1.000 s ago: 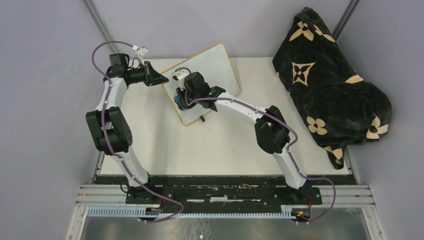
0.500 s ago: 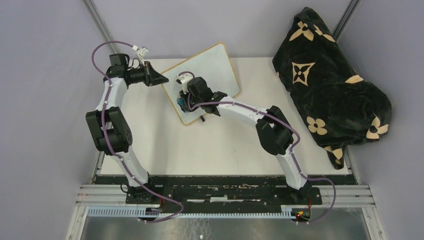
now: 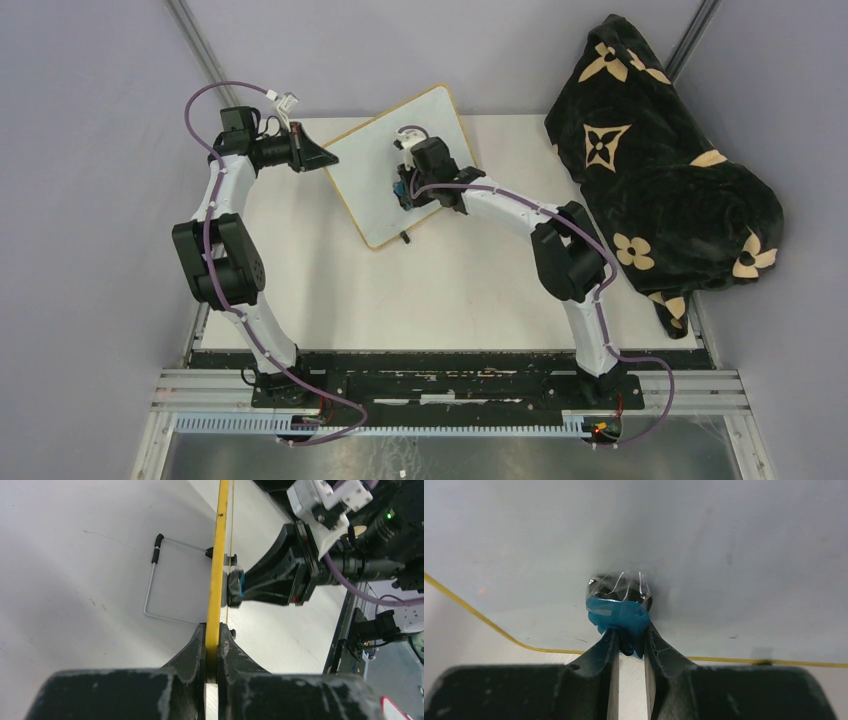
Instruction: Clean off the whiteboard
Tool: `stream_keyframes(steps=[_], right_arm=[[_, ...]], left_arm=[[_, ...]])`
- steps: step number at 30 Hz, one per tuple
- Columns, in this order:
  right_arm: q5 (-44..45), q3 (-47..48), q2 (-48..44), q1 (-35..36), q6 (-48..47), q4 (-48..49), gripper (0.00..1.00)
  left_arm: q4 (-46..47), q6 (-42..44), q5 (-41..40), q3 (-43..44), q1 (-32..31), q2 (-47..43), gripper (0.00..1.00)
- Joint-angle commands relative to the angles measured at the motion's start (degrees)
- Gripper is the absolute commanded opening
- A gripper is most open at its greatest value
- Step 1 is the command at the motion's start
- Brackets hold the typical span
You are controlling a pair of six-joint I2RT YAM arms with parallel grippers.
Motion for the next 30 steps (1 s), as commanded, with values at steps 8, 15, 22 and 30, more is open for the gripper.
stream_keyframes(steps=[8,15,22,30], right_arm=[[14.3,-1.0,-3.1,-11.9,-3.3,0.5,0.0],[13.7,-0.2,-7.5,-13.2,-5.3,-4.4,0.0],[13.5,-0.6,-13.5,-14.5,-6.0,-11.3,0.0],[13.2,-3.4,-17.6,-15.6,-5.3,-12.7,0.0]], left_arm=[[-6.0,6.1,-7.0,-0.4,-0.3,-0.4,0.03],[-6.1,5.8,-7.3,-0.1,-0.4,-0.2,0.03],[-6.1,5.0,-8.0,1.0,-0.4,0.0,0.16],[-5.6,2.9,-7.4,1.7,-0.4,-0.4,0.43]])
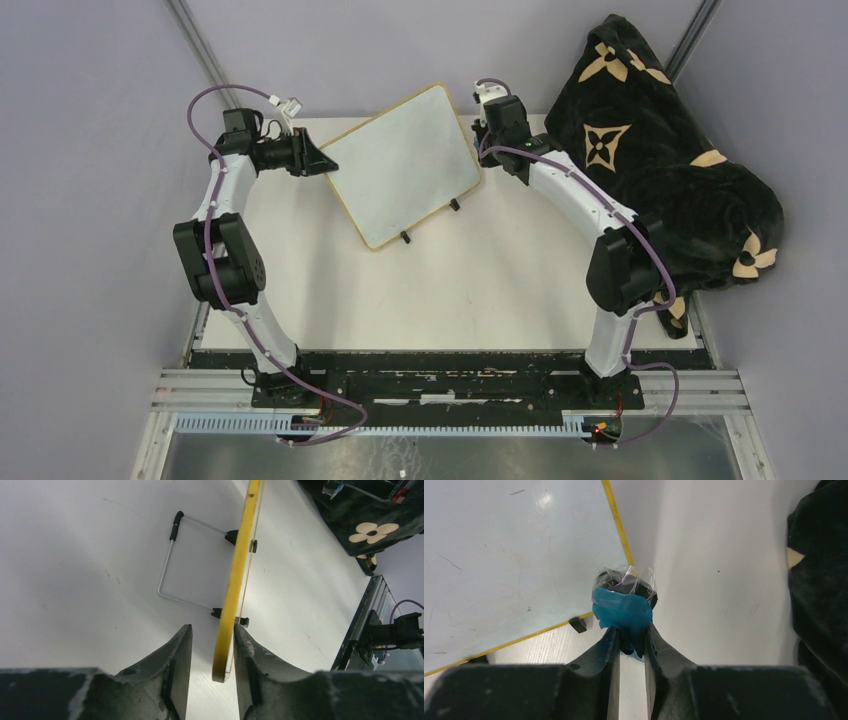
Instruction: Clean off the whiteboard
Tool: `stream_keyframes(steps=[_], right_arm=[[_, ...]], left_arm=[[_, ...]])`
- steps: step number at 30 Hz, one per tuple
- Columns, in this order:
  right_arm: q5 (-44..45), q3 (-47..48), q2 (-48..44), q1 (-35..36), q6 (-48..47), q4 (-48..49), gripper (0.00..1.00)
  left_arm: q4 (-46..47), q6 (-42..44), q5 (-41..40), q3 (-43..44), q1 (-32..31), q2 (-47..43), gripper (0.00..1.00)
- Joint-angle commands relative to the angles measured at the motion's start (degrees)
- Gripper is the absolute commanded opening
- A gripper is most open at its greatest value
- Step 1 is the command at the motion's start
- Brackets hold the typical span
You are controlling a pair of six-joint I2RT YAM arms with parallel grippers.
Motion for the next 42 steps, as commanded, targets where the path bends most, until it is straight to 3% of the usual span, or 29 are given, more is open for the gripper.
stream_keyframes(steps=[1,6,20,27,35,42], right_arm=[[0.6,-1.1,-2.6,-0.9,0.0,-1.2,0.0],[0.4,-1.3,-3.0,-1.0,0.6,-1.3,0.0],[2.6,0.3,-5.2,-2.9,1.5,-8.0,0.0],[0.5,5.4,-4.6,-6.1,4.8,-21.2,0.0],[-4.1,6.3,-1.9,-9.7,5.9,-34.1,0.01],[-7.3,-3.0,-4.2,-10.6,7.2,-32.4,0.07]], left_arm=[[-1.4,1.8,-2.3,1.2,-0.3,-0.8,0.45],[-1.4,1.4,-3.2,1.2,-0.2,-2.4,0.59],[-2.5,0.4,-6.6,-3.8,4.5,-14.7,0.7],[0.8,0.5,-19.3,-12.5,7.2,-23.5,0.87],[7.4,0.2,-32.3,-24.6,7.5,-23.5,0.87],[15.6,-3.5,-36.0,-30.1,7.4,-22.1,0.9]])
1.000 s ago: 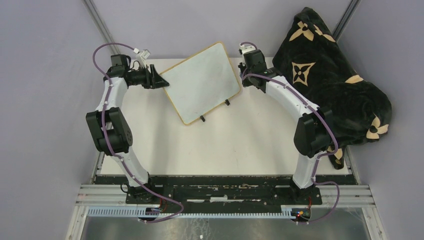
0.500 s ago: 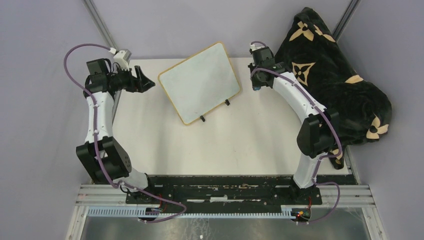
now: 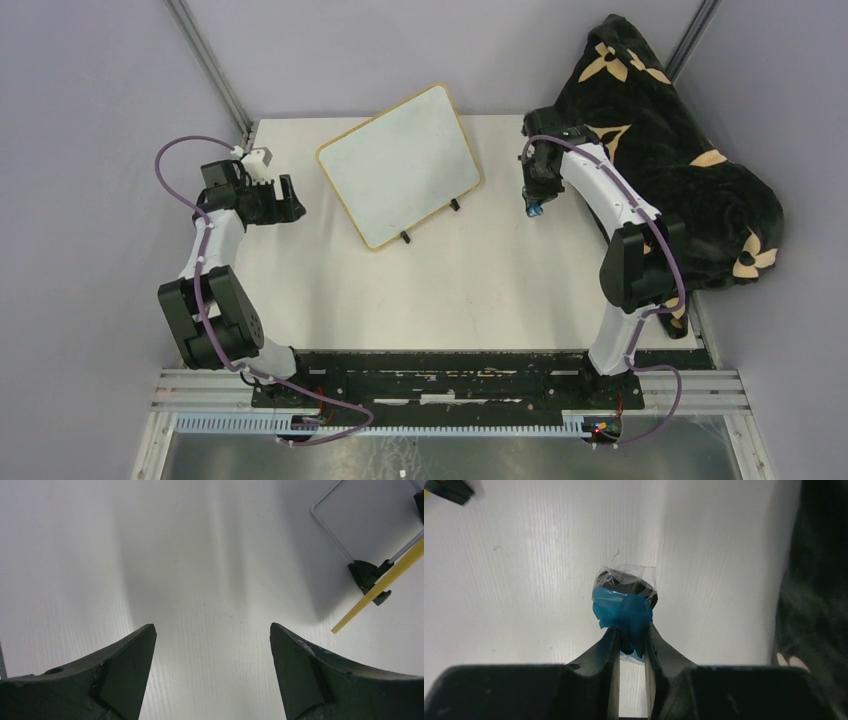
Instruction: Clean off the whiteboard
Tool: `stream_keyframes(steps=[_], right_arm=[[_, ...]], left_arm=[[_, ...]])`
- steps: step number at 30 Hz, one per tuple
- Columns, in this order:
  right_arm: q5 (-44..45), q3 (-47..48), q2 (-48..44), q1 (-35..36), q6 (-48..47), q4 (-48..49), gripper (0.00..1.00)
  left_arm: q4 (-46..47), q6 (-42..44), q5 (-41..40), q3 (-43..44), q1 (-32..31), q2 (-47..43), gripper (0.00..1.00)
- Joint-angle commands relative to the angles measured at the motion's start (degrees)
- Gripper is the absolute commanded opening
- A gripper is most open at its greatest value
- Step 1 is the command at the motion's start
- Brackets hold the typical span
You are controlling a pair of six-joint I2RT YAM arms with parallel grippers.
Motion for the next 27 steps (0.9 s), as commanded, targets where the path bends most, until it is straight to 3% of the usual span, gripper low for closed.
stream_keyframes(steps=[1,8,21,27], right_arm=[[-2.5,-5.1,-2.5,-0.2,1.9,-0.3,0.08],[-4.0,-14.1,-3.4,-0.3,3.3,4.4,0.13],[-7.3,-18.7,0.2,-0.4,4.8,8.1,0.45],[-9.1,-17.1,0.5,-0.4,5.1,7.3,0.47]], left_arm=[[8.8,-3.4,-3.1,-1.7,0.1,0.1,0.9],[11.5,-4.8,-0.2,-3.6,0.0,0.5,0.92],[11.0,-2.9,0.0,-4.7,-1.0,-0.3,0.97],[11.0,-3.2,-0.1,-5.1,-1.0,-0.5,0.98]])
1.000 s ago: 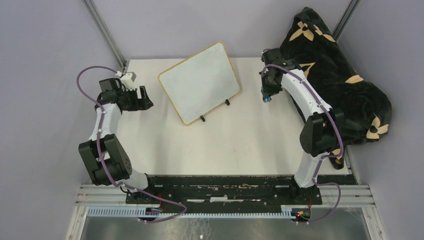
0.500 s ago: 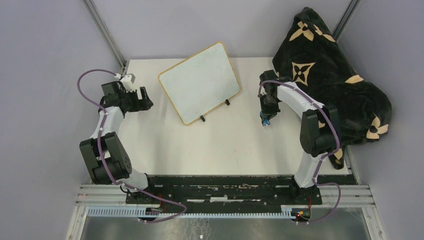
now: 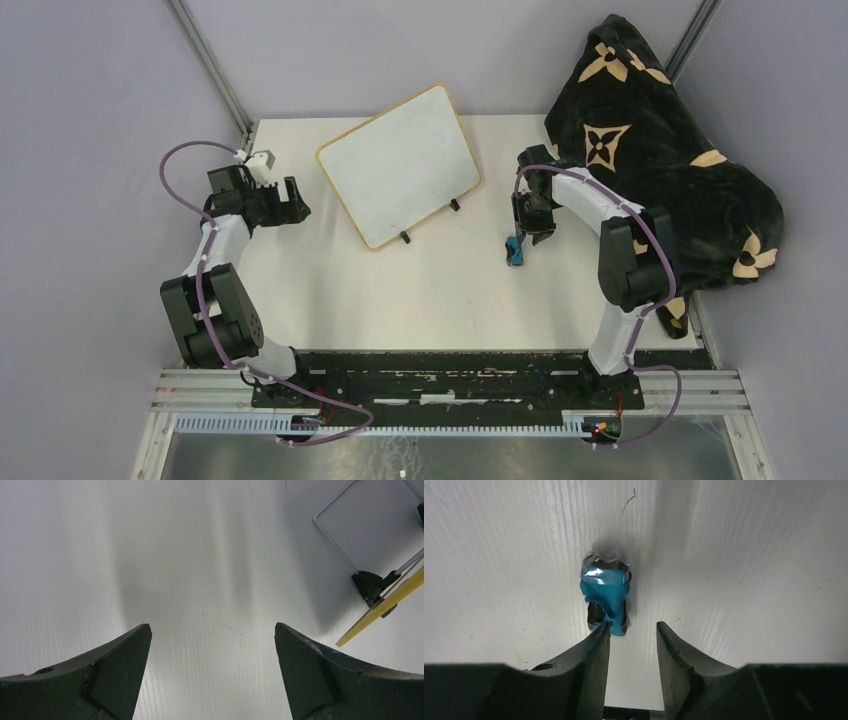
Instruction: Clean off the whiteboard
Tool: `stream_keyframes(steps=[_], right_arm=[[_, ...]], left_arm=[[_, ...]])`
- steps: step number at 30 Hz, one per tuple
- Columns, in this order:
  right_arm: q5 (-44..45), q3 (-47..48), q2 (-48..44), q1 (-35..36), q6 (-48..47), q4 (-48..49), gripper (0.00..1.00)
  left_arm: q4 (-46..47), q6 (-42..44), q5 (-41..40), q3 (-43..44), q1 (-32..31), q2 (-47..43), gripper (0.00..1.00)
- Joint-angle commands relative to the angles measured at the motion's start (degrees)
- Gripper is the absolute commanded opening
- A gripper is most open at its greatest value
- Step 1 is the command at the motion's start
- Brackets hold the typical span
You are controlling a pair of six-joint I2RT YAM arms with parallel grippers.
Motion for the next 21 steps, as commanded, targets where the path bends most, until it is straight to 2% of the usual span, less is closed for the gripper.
stream_keyframes(steps=[1,5,11,21], right_arm=[[-1.8,1.6,-0.6,-0.3,1.1,1.0,0.47],[0.3,2.1,-1.4,-0.3,1.5,1.4,0.47],[4.8,-0.3,-8.0,-0.3,1.8,6.5,0.48],[5.2,3.2,-13.4,-0.3,1.5,11.2,0.49]], left_arm=[[2.1,-0.1,1.4,-0.2,-0.2,-1.0,0.98],[2.3,-0.7,1.4,-0.2,-0.1,-1.0,0.98],[2.7,-1.9,0.6,0.8,-0.2,-1.7,0.99],[2.5,-2.9,-5.2,2.1,-0.1,-1.1,0.99]])
